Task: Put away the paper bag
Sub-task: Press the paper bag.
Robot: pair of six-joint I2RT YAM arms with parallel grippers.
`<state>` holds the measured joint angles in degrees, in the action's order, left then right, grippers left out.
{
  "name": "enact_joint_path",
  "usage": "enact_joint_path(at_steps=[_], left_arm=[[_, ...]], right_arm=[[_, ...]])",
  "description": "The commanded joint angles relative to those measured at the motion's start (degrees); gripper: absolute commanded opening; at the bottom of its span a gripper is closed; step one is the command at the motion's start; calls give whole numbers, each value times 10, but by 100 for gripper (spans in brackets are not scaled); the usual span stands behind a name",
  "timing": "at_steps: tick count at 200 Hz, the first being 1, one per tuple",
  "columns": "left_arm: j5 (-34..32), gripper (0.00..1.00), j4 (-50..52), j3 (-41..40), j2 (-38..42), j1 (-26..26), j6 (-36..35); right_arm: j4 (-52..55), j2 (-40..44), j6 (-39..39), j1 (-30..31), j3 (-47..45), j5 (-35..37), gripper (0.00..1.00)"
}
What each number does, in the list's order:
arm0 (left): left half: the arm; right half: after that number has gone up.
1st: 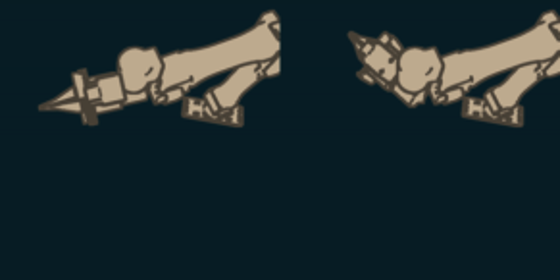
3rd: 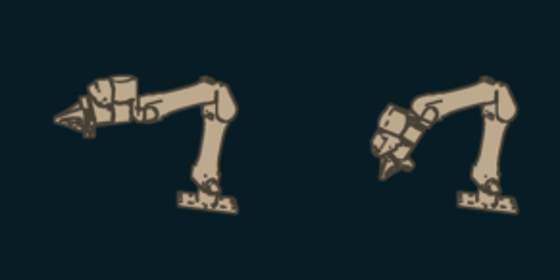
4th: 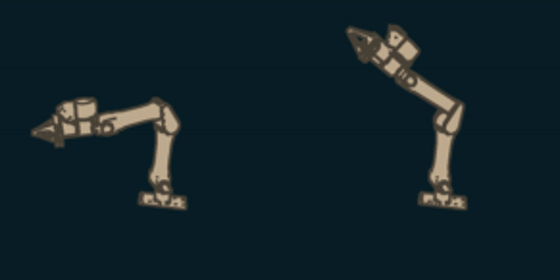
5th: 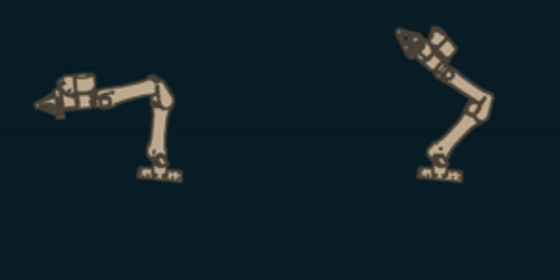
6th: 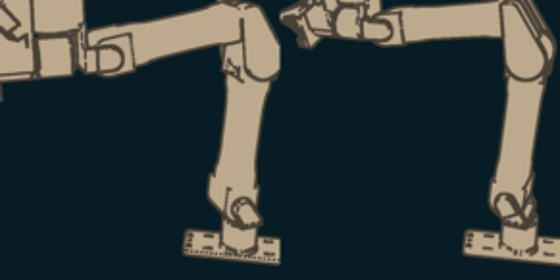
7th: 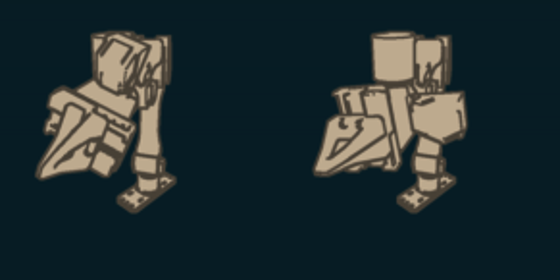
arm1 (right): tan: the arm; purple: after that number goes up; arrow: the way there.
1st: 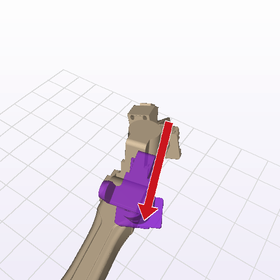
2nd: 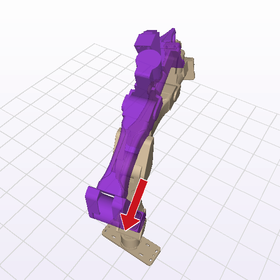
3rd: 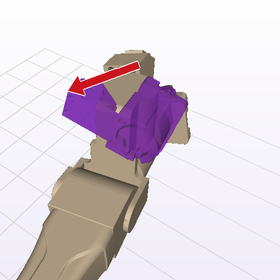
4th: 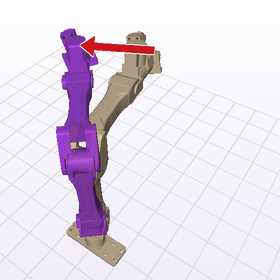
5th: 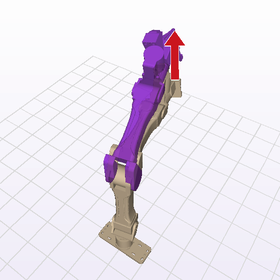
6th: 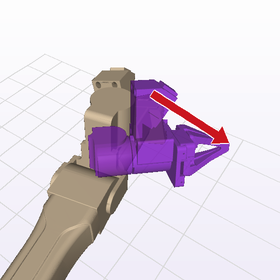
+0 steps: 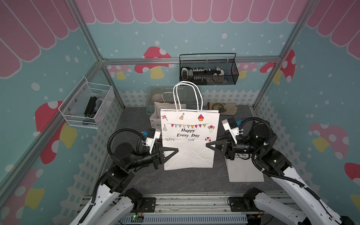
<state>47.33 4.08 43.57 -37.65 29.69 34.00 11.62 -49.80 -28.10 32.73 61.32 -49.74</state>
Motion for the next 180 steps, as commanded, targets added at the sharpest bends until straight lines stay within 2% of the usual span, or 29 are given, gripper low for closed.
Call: enact_joint_path(at_steps=[1, 14, 24, 36, 61, 69, 78, 88, 125, 140, 148, 180], left_arm=[[-23, 4, 0, -2, 16, 3, -6], [-39, 0, -1, -2, 23, 4, -7], [-50, 0, -3, -2, 26, 3, -6], [-60, 0, -5, -2, 29, 3, -4], [-76, 0, -22, -9, 33, 4, 7], [-78, 0, -31, -12, 33, 3, 12], [-78, 0, -40, -16, 32, 4, 17], [-75, 0, -48, -19, 29, 3, 22], [-77, 0, -59, -23, 26, 4, 27], [-80, 0, -56, -22, 28, 4, 27], [-83, 3, -53, -20, 28, 4, 25], [-94, 20, -43, -10, 23, 4, 12]], right_arm=[[-5, 4, 9, 3, 8, -16, 0], [-14, 6, 1, 4, -3, -30, 0], [-26, 9, -9, 3, -15, -35, 5], [-41, 16, -20, 3, -34, -35, 16], [-56, 33, -37, 5, -69, -47, 48], [-62, 38, -43, 4, -79, -47, 53], [-70, 43, -49, 5, -89, -46, 54], [-76, 45, -55, 4, -95, -46, 49], [-63, 44, -47, 6, -99, -41, 15], [-46, 43, -38, 6, -98, -18, 3], [-39, 42, -35, 5, -99, -15, 0], [-27, 47, -30, 7, -105, -6, 0]])
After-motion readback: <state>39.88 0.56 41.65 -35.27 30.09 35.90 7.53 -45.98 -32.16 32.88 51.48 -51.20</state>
